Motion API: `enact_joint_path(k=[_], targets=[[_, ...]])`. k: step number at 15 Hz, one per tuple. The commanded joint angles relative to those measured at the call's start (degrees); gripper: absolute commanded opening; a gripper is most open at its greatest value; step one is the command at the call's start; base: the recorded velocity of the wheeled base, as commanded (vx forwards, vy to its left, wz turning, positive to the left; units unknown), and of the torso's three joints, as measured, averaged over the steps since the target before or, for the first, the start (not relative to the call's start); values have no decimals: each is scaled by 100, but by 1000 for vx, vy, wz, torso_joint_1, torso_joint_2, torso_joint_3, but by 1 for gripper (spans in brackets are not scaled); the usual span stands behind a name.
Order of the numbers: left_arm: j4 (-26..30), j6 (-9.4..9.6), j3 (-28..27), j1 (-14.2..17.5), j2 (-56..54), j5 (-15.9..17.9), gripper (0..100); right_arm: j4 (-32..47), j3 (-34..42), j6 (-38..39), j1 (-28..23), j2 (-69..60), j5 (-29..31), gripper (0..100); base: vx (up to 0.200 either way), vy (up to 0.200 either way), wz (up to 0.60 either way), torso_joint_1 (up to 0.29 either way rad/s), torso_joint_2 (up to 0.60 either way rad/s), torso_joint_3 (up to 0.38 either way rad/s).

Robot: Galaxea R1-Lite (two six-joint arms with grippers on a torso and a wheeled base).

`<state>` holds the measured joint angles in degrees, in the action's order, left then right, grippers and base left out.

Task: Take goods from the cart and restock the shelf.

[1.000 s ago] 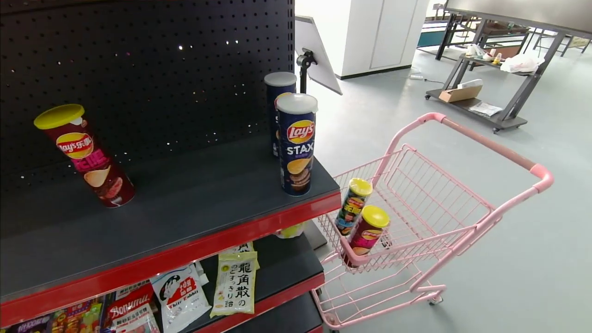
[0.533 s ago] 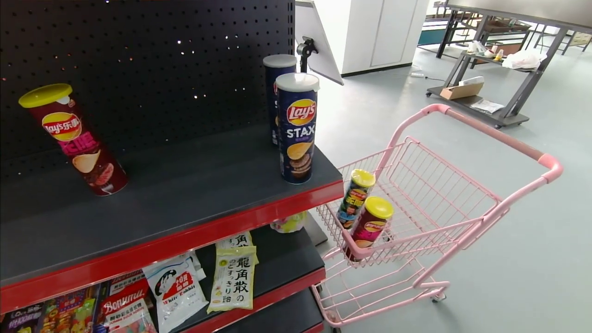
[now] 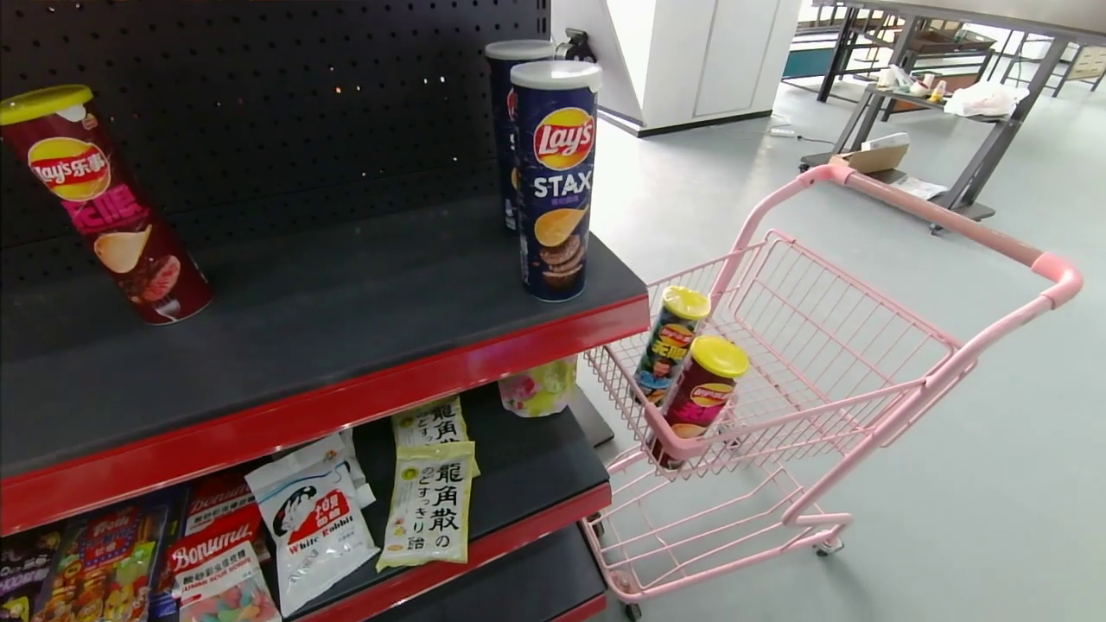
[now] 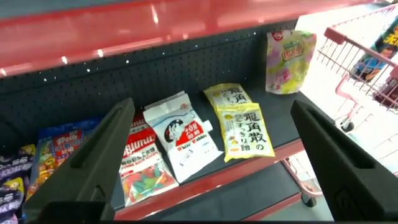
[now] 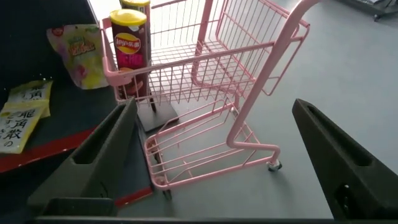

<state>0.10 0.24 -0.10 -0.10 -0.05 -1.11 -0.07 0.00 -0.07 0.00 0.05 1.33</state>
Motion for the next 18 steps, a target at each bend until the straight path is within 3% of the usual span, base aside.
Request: enact_joint_path(k=[1,8,12,13,14,16,18], targets=[[-1,2,1,1,5,-3,100,-1,0,-1,0,4,-1,100,0,0,0,-168,544,378],[-1,2,1,1,5,-3,100,-1,0,-19,0,4,-19,100,0,0,0,-133,501,363],[8,2,1,1,5,-3,100,-63,-132,-54,35,145,-405,100,0,0,0,-19,96,76],[-1,2,1,1,5,-3,100,-10,-1600,236,79,1735,-607,100,0,0,0,0,0,0],[-1,2,1,1,5,-3,100,-72,-3410,1299,141,3678,-731,100,0,0,0,0,0,0],[8,2,1,1,5,-3,100,-125,-3841,710,633,4715,-1214,100,0,0,0,0,0,0],[-1,-7,1,1,5,-12,100,-1223,-3604,579,791,6350,-1232,100,0,0,0,0,0,0]])
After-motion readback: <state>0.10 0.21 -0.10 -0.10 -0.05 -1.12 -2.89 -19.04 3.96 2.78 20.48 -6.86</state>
